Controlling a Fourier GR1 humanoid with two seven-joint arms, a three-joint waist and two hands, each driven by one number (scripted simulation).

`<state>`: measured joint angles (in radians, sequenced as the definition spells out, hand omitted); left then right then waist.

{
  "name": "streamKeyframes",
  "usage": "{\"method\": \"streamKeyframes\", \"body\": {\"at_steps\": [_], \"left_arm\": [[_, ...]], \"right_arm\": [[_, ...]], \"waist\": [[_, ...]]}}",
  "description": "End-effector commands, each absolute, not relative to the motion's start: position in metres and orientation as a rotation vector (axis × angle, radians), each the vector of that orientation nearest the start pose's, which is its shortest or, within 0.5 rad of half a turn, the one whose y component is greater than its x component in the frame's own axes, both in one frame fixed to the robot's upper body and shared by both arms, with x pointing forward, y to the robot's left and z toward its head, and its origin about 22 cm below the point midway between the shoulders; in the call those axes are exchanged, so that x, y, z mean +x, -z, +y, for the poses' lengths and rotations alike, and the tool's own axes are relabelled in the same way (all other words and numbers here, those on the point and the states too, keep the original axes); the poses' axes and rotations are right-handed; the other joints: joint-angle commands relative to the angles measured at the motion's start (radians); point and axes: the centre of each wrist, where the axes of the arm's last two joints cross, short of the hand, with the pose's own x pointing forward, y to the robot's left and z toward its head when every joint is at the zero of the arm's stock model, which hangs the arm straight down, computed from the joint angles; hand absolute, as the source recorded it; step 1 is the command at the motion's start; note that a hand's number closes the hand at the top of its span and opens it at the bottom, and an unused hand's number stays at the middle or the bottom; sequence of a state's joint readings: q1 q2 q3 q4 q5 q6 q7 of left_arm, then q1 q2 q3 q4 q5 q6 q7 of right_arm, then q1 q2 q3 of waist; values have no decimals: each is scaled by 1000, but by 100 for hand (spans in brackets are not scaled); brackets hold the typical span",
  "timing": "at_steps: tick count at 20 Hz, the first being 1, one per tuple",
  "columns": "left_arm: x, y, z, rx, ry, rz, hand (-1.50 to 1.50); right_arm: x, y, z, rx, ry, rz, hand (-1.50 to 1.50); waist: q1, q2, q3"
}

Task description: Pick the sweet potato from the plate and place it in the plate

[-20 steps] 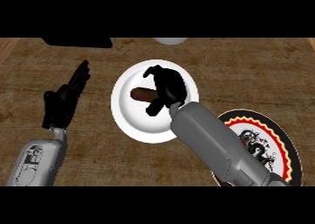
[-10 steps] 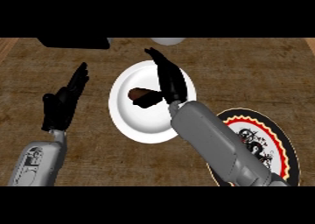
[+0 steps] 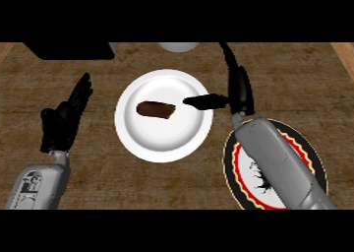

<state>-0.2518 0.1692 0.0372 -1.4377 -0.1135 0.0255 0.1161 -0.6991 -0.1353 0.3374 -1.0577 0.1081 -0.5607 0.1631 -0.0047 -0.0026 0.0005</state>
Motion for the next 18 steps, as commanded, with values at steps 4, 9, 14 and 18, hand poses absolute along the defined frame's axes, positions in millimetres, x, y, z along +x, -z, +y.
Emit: {"method": "streamKeyframes", "body": {"at_steps": [4, 9, 14, 18], "left_arm": [[304, -54, 257, 204, 212, -1566, 0], [295, -41, 271, 218, 226, -1565, 0], [307, -57, 248, 223, 219, -1576, 0], [307, -39, 260, 219, 219, -1553, 0]], "right_arm": [[359, -76, -216, -380, -192, -1672, -150], [344, -64, -281, -370, -228, -1675, -150], [341, -43, -294, -372, -193, -1666, -150], [345, -36, -288, -355, -189, -1681, -150]], "waist": [[0, 2, 0], [4, 4, 0], [7, 3, 0], [7, 3, 0]]}}
